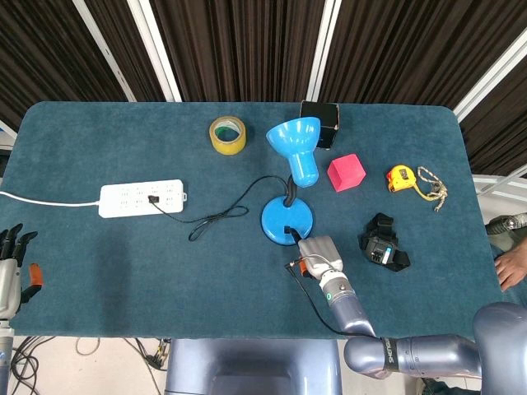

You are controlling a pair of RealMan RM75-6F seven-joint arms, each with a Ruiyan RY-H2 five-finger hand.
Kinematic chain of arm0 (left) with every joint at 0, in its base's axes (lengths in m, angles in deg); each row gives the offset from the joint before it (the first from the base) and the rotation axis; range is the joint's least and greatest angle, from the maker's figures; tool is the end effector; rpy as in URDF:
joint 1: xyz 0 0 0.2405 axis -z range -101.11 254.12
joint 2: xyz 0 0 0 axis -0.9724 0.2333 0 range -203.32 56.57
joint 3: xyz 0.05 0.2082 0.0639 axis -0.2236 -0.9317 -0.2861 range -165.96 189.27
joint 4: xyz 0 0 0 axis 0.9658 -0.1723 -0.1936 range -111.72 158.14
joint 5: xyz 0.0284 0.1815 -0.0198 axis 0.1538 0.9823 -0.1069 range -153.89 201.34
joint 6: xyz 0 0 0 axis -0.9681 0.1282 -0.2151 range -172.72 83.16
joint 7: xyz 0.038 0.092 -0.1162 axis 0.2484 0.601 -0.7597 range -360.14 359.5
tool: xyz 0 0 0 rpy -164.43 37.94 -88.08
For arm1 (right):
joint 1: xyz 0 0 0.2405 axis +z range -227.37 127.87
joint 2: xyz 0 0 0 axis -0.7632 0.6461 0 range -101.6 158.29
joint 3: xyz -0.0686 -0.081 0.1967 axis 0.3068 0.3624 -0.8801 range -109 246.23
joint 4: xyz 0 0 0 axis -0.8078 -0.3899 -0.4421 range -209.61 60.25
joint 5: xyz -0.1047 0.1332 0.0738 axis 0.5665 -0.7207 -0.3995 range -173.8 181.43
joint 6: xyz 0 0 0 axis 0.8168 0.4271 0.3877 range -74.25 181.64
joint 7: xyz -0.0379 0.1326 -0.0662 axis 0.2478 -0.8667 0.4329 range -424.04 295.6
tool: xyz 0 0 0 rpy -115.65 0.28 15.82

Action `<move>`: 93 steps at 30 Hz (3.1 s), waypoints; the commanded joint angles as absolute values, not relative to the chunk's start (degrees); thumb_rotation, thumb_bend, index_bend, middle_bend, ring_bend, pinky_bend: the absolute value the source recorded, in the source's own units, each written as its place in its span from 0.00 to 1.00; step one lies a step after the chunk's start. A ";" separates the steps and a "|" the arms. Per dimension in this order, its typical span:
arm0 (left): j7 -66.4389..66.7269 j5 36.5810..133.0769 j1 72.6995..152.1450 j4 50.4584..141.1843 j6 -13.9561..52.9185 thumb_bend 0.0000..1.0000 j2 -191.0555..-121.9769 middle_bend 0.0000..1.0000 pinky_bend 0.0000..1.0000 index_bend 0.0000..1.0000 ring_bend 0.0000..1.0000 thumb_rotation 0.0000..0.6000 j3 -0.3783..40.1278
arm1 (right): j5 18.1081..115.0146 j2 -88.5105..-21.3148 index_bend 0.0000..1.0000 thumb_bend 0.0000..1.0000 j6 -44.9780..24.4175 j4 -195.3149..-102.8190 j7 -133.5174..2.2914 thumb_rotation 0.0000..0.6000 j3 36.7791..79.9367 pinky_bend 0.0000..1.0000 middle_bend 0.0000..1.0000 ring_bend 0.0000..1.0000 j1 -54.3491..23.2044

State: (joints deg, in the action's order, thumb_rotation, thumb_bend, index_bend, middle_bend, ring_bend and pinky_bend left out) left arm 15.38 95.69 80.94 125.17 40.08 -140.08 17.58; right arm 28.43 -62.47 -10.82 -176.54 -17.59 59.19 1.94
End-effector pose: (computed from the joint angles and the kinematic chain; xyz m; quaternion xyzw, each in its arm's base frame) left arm -0.2706 0.1866 0.1583 -0.5353 -0.4263 -0.3267 0.6519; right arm -0.1011 -0.2911 -0.0217 0.7394 -0.4674 0.2235 0.4300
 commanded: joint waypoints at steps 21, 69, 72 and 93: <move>15.44 95.81 80.97 125.02 40.30 0.64 -140.16 0.03 0.00 0.17 0.00 1.00 17.57 | 27.16 -62.32 0.01 0.72 -11.08 -177.48 -17.56 1.00 60.16 1.00 0.53 0.64 2.97; 15.69 96.00 80.93 124.59 40.73 0.64 -140.24 0.03 0.00 0.17 0.00 1.00 17.57 | 27.02 -65.18 0.01 0.54 -16.30 -177.05 -14.36 1.00 59.70 1.00 0.21 0.40 6.13; 15.78 95.93 80.95 124.49 40.66 0.64 -140.26 0.03 0.00 0.17 0.00 1.00 17.55 | 31.49 -64.53 0.00 0.48 -19.94 -177.29 -16.61 1.00 59.17 1.00 0.12 0.31 4.71; 16.04 97.08 80.70 124.37 42.03 0.64 -140.82 0.03 0.00 0.17 0.00 1.00 17.62 | 73.44 -39.29 0.00 0.31 -41.26 -187.50 -38.05 1.00 85.25 1.00 0.07 0.16 -23.23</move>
